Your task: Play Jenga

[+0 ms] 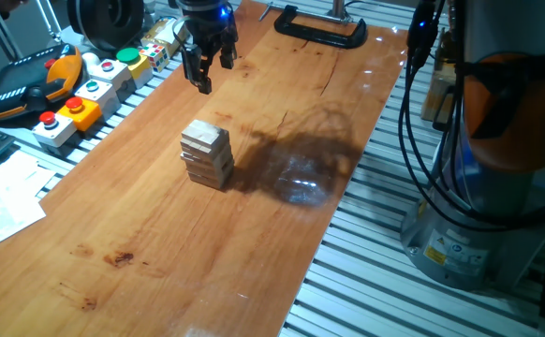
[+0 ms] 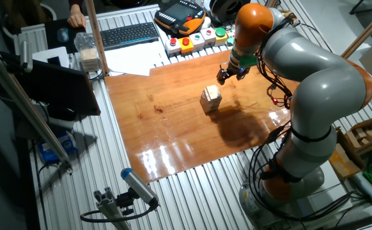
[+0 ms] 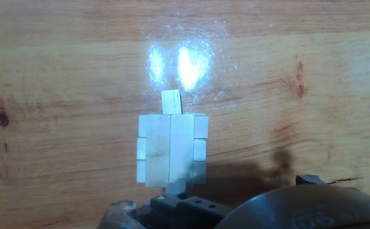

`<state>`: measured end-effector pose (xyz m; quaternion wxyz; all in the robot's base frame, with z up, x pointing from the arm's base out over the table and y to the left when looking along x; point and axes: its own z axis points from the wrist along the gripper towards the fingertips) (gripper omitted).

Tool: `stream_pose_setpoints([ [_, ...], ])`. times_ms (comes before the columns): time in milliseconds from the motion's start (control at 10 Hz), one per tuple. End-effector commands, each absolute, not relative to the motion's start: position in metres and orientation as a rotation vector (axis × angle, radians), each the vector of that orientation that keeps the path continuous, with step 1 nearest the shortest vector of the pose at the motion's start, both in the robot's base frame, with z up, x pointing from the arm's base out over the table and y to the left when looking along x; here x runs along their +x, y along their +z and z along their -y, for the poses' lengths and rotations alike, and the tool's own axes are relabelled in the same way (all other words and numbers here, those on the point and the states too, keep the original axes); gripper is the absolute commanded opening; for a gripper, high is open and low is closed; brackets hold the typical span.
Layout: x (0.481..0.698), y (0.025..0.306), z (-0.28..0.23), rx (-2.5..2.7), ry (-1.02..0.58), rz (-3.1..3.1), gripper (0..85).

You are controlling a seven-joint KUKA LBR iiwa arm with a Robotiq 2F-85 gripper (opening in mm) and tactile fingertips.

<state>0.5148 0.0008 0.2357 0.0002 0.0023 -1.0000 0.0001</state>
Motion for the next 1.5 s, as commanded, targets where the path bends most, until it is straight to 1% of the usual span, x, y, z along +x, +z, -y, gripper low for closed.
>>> stream_pose_setpoints([
  [0, 0.5149, 0.2364, -0.0011, 0.039, 0.002, 3.134, 0.7],
  [200, 0.5134, 0.2395, -0.0033, 0.032, 0.009, 3.131, 0.7],
  [1400, 0.5152, 0.2374, -0.0037, 0.03, 0.012, 3.137, 0.7],
])
